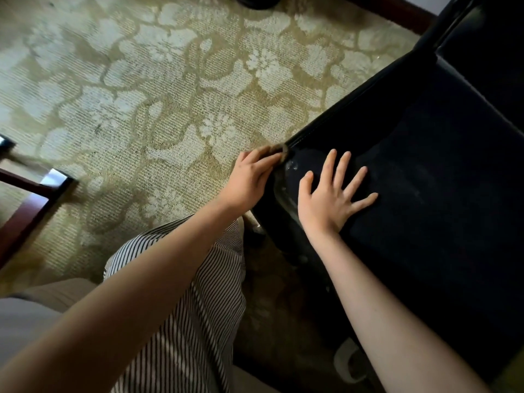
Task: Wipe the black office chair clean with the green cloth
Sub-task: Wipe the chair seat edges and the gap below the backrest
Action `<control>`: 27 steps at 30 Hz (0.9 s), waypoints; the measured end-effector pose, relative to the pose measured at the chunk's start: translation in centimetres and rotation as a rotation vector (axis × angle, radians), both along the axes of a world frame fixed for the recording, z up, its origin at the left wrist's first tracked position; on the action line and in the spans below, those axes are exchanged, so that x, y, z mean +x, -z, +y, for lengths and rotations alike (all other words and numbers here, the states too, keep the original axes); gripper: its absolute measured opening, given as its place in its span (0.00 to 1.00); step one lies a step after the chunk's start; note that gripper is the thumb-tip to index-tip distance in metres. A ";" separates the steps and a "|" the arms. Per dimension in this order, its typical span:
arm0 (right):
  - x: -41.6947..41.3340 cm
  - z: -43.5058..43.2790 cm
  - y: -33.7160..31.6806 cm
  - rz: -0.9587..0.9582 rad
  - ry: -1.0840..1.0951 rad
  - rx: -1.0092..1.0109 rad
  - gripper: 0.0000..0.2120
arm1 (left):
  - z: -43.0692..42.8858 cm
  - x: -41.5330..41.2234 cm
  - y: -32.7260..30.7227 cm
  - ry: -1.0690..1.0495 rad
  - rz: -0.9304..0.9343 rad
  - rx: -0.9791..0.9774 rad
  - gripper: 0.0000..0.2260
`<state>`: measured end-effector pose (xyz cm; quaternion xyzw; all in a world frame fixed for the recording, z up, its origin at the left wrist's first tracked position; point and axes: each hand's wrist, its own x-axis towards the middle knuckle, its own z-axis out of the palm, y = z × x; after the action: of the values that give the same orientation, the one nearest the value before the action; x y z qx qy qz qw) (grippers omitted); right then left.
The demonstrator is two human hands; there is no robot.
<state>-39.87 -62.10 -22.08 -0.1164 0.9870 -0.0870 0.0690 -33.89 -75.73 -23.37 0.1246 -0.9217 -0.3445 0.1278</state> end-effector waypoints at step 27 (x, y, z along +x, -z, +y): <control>-0.3 0.3 -0.6 -0.078 -0.025 0.006 0.28 | 3.1 2.2 0.4 -0.059 0.003 -0.026 0.16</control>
<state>-40.13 -61.79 -21.51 -0.1250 0.9823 -0.0877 0.1088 -31.68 -72.65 -23.78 0.1498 -0.9217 -0.3289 0.1409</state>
